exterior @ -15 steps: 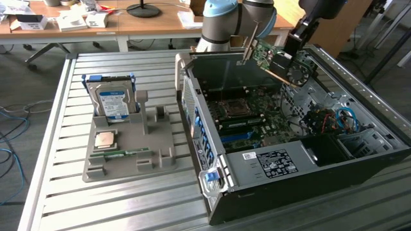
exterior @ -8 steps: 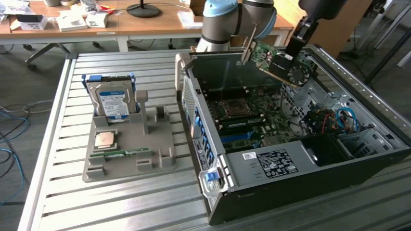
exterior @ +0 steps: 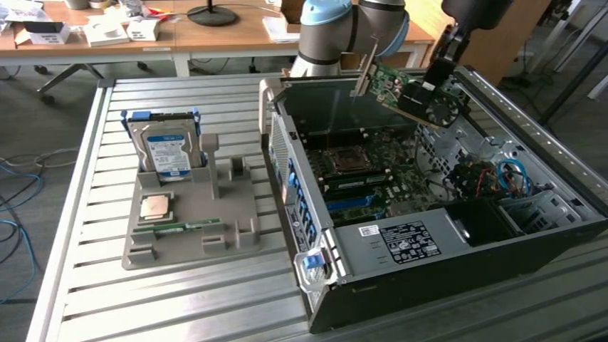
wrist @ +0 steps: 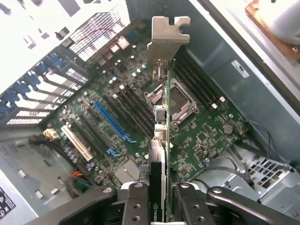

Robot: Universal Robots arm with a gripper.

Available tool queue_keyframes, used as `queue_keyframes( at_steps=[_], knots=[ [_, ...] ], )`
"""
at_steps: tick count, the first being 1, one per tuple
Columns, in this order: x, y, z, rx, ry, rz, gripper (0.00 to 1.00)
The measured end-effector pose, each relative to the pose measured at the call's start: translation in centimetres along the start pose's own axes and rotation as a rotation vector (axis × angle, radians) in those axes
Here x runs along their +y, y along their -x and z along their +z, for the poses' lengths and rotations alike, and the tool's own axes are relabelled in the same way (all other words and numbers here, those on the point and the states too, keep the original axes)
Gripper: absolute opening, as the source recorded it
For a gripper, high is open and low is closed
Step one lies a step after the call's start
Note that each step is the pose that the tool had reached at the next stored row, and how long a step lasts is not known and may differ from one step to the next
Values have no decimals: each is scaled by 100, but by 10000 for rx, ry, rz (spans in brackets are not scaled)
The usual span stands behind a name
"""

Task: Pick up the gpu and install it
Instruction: 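Insert the gpu into the slot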

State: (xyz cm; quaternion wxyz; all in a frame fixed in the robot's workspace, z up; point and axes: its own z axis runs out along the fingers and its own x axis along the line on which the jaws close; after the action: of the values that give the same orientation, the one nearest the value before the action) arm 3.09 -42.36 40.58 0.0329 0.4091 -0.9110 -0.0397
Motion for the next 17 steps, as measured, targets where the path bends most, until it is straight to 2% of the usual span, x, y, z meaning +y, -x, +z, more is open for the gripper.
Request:
queue_keyframes(
  at_steps=[17],
  knots=[
    [-1, 0, 15, 199, -55, -1994, 26]
  ],
)
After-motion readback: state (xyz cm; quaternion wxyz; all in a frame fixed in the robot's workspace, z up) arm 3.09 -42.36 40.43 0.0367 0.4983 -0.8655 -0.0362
